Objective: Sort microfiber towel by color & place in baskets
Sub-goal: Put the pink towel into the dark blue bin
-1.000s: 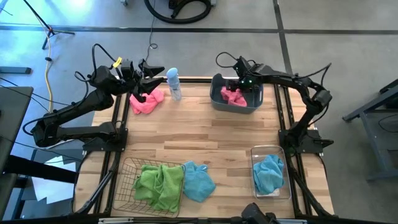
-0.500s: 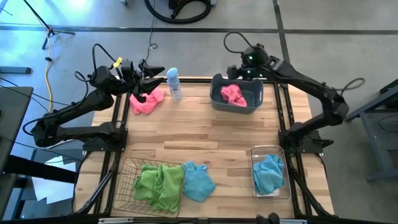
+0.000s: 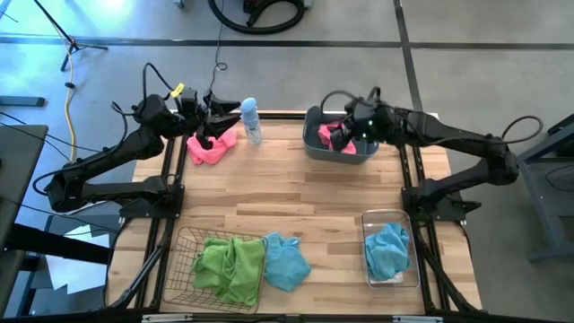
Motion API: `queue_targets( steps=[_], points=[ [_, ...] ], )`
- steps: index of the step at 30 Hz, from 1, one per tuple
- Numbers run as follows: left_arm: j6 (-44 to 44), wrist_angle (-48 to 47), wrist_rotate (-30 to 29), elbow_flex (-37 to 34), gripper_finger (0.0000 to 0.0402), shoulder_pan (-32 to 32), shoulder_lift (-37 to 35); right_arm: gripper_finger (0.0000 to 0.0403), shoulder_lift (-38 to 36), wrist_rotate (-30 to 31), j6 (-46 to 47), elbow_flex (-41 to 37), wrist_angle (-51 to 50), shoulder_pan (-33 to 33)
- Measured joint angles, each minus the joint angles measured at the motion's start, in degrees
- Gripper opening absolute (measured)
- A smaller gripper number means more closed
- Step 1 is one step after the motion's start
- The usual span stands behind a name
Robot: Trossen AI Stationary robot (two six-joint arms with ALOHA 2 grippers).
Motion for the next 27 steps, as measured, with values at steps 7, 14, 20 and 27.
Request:
queue_targets(
  steps=[7, 14, 20, 27],
  points=[
    [-1.9, -20.6, 3.9, 0.0, 0.0245, 0.0, -2.9, 0.0252, -0.4, 4.8, 3.4, 0.0, -8.5, 5.1],
    [-0.4, -49.3, -19.2, 0.0, 0.0245, 0.0, -7.3, 0.0252, -0.6, 6.8, 3.8, -0.1, -10.0, 5.4],
    [-3.1, -67.7, -29.6, 0.0, 0.0245, 2.4, -2.0, 0.0252, -0.6, 7.0, 3.8, -0.1, -8.7, 4.3],
    [4.9, -70.2, -33.2, 0.0, 0.0245, 8.7, 9.2, 0.0252, -0.6, 6.8, 3.6, -0.1, -7.9, 4.3]
  ],
)
